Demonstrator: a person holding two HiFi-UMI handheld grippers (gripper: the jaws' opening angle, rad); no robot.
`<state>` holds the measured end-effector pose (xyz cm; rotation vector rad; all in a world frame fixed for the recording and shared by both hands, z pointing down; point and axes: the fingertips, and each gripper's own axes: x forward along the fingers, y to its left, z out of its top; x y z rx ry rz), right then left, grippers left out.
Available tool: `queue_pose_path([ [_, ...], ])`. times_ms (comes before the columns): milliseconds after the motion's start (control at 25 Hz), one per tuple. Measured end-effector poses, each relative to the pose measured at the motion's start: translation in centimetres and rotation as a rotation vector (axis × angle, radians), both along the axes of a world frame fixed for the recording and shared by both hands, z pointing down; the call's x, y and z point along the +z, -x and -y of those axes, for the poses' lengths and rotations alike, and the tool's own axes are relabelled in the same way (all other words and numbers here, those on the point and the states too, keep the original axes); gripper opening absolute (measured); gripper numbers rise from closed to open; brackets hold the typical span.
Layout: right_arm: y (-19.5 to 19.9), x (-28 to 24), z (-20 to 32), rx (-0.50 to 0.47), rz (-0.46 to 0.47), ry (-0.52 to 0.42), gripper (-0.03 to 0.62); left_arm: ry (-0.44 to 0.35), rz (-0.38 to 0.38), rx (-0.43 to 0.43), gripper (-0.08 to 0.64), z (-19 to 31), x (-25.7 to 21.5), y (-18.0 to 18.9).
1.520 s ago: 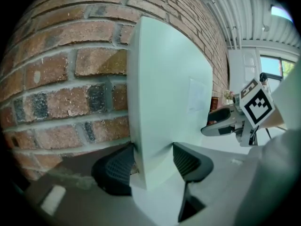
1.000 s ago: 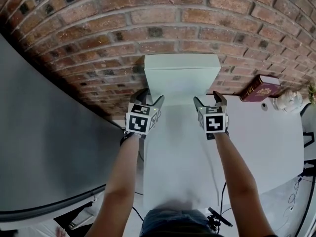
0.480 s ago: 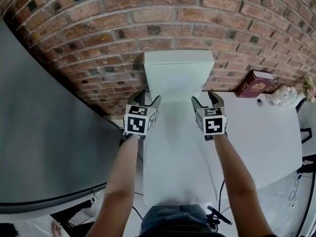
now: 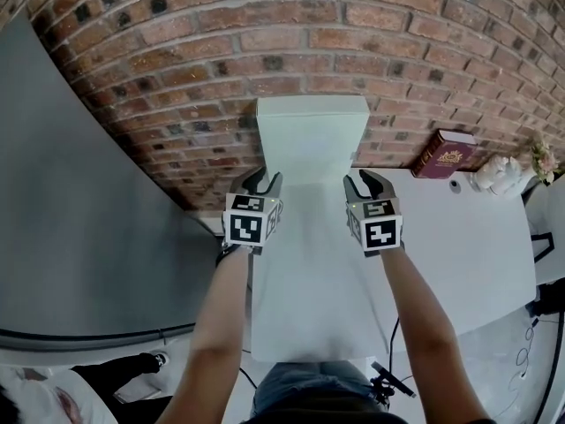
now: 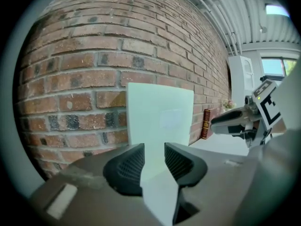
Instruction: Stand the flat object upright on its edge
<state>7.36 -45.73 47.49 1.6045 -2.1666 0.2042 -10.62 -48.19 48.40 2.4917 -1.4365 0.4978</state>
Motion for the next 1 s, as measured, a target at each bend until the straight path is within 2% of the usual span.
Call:
queue_pose_path([
  [240,0.3,-2.3,-2.0,-0.015,0.011,-0.04,0.07,-0.025,0.001,-0.022,0.098,-1.9,-1.9,-0.1],
  [400,0.6,-3.7,-3.3,-0.027,0.009,-0.077,0.005,-0.051,0.001,-0.041,0.028,-3.1,-3.1,0.2],
  [480,0.8,-4.3,-4.0,-0.035,0.017,-0.085,0.003,-0.059,-0.002,-0.047,0.0,-3.8,-3.6,0.3],
  [1000,1.4,-7.9,-8.6,-0.082,0.045,-0.134,0.003,-0.107,-0.002,-0.072,0.0,-8.5,-6.8,0.3],
])
